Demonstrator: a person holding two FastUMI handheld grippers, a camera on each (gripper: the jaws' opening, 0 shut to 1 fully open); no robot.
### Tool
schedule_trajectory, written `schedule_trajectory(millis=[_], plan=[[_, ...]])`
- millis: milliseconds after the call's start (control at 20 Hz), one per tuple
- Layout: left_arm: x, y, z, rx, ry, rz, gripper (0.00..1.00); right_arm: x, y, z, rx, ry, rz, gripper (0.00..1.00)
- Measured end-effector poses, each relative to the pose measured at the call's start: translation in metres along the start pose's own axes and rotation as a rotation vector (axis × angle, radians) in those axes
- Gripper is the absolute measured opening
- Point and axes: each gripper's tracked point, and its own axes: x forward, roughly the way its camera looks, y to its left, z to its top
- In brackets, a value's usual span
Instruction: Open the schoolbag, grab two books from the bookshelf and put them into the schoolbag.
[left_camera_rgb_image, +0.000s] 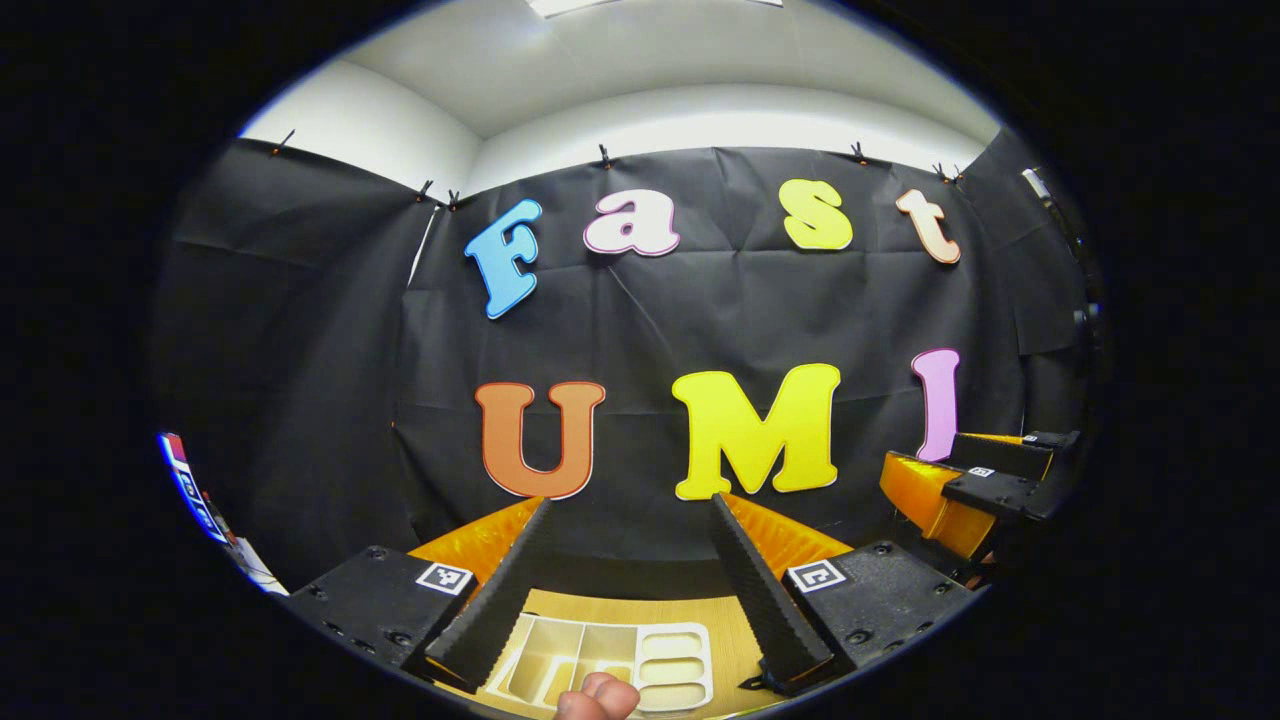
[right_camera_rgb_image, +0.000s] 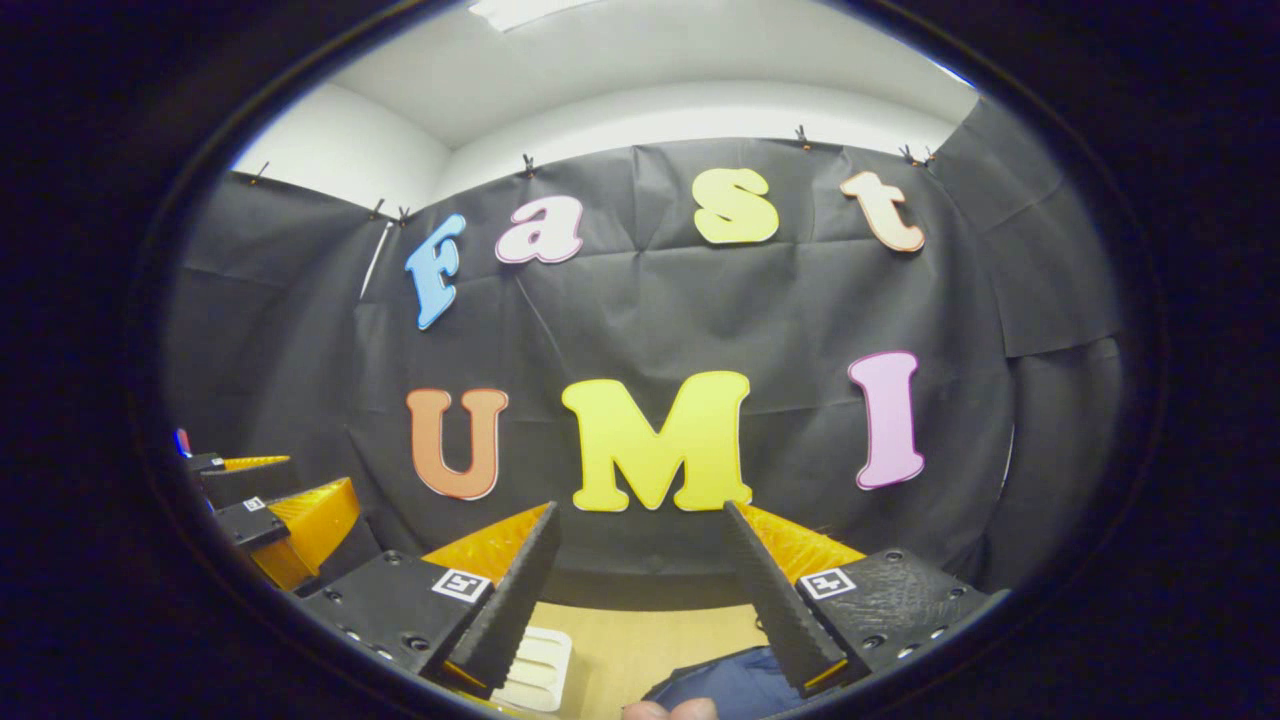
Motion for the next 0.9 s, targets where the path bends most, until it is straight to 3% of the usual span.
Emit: schedule_trajectory(millis=[250, 550, 750, 850, 900], plan=[[0.006, 0.004, 0.005, 0.001, -0.030, 0.005, 0.98, 0.010, 0.008, -0.004, 0.022, 0.013, 0.008, 0.96], [0.011, 0.005, 0.008, -0.007, -0.042, 0.008, 0.98, 0.006, 0.026, 0.015, -0.006, -0.050, 0.031, 0.96], [0.009, -0.003, 0.014, -0.030, -0.047, -0.028, 0.98, 0.006, 0.021, 0.009, 0.004, -0.024, 0.022, 0.93], [0.010, -0.003, 0.015, -0.041, -0.043, -0.036, 0.98, 0.008, 0.016, 0.007, 0.005, -0.022, 0.015, 0.94], [0.010, -0.003, 0.016, -0.042, -0.050, -0.032, 0.98, 0.007, 0.015, 0.007, 0.004, -0.022, 0.017, 0.99]])
